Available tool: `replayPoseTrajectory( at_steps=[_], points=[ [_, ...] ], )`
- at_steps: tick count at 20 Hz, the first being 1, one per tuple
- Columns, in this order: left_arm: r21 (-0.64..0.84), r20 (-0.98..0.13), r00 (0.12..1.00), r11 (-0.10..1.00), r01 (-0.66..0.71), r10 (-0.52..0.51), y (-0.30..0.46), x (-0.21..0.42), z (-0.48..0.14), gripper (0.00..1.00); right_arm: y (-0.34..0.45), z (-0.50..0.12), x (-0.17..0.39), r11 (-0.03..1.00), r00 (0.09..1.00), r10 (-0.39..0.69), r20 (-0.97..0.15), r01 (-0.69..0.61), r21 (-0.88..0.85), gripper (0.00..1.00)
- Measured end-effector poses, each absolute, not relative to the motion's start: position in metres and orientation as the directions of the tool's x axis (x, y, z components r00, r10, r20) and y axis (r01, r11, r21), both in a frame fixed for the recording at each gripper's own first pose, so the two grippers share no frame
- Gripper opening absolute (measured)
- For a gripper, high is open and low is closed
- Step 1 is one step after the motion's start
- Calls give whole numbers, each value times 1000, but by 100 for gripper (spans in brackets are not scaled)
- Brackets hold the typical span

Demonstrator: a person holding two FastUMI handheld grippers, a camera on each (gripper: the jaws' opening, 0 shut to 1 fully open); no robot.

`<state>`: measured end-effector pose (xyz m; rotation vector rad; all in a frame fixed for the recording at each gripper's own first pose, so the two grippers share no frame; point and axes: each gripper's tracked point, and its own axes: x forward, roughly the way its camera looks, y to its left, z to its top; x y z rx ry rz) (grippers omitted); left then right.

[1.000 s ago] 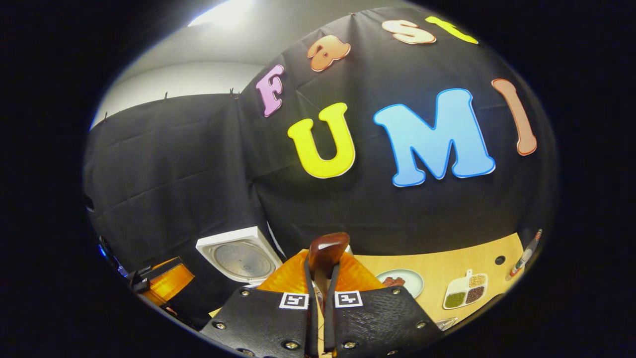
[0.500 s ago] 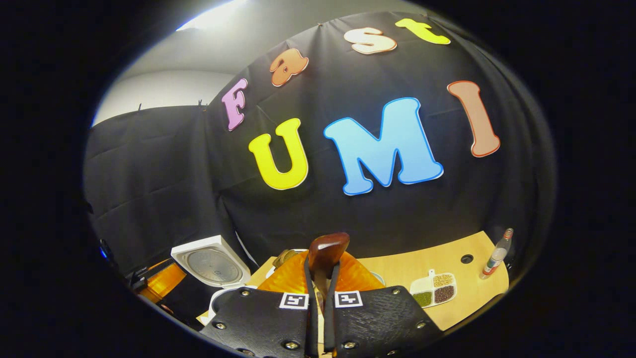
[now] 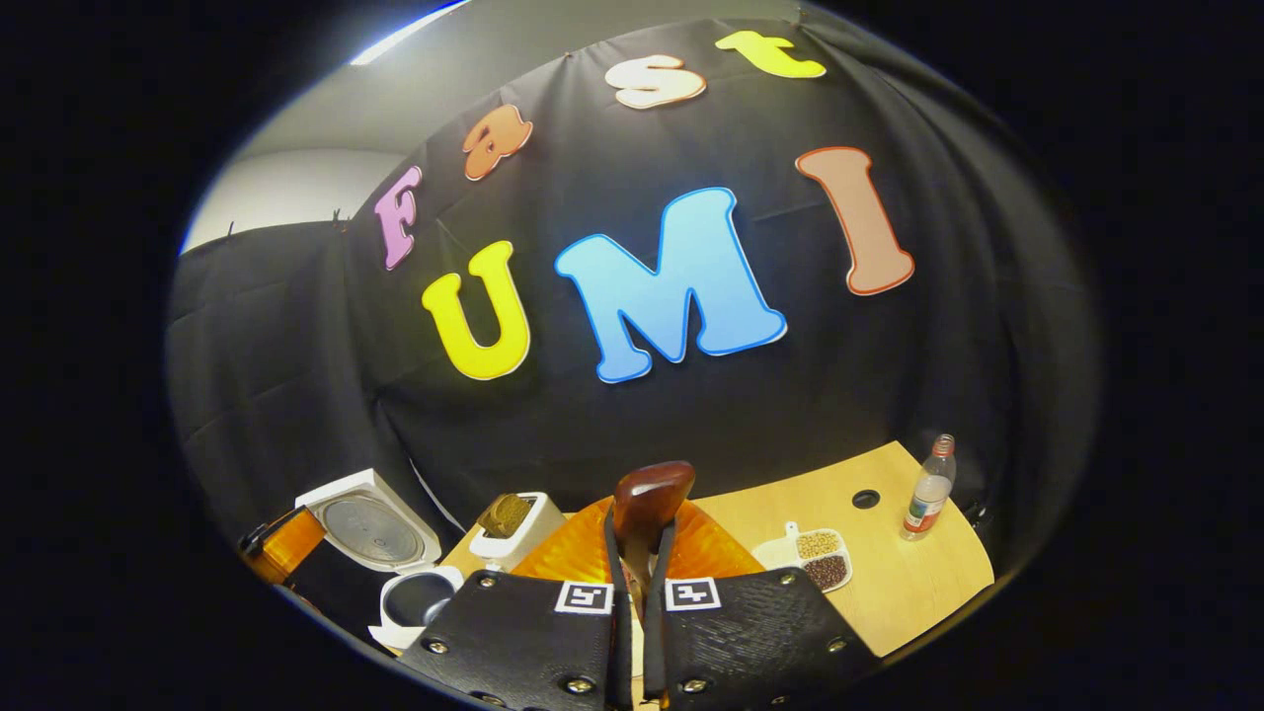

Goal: Close the left gripper, press the button to open the rice cooker; take a wooden spoon from the chopstick holder with the right hand, scoop a spoonful of rice and pour it into the rice cooker, then put the wooden spoon back into the chopstick holder.

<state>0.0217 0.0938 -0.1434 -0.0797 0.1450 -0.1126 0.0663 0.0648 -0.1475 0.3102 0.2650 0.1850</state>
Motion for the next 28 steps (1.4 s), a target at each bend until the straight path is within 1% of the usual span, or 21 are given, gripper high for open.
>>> replayPoseTrajectory(
  at_steps=[3, 8, 11, 16, 21, 28],
  points=[
    [-82, -145, 982, 990, 113, -124, 86, 26, -145, 90, 40, -163, 66, 942, 955, 159, -251, -70, 329, 5],
    [-90, -157, 980, 990, 112, -125, 80, 24, -150, 90, 14, -203, 59, 944, 939, 95, -329, 19, 328, 5],
    [-90, -165, 978, 990, 112, -126, 78, 22, -153, 90, 6, -228, 55, 945, 932, 63, -358, 59, 322, 5],
    [-79, -177, 977, 991, 104, -116, 80, 16, -153, 90, 5, -270, 55, 937, 904, 54, -425, 102, 335, 5],
    [-54, -196, 975, 994, 91, -100, 82, 5, -158, 90, 11, -300, 62, 934, 885, 60, -462, 115, 340, 5],
    [-12, -219, 974, 999, 51, -53, 105, 0, -158, 90, 13, -345, 74, 940, 855, 26, -518, 156, 304, 5]
  ],
)
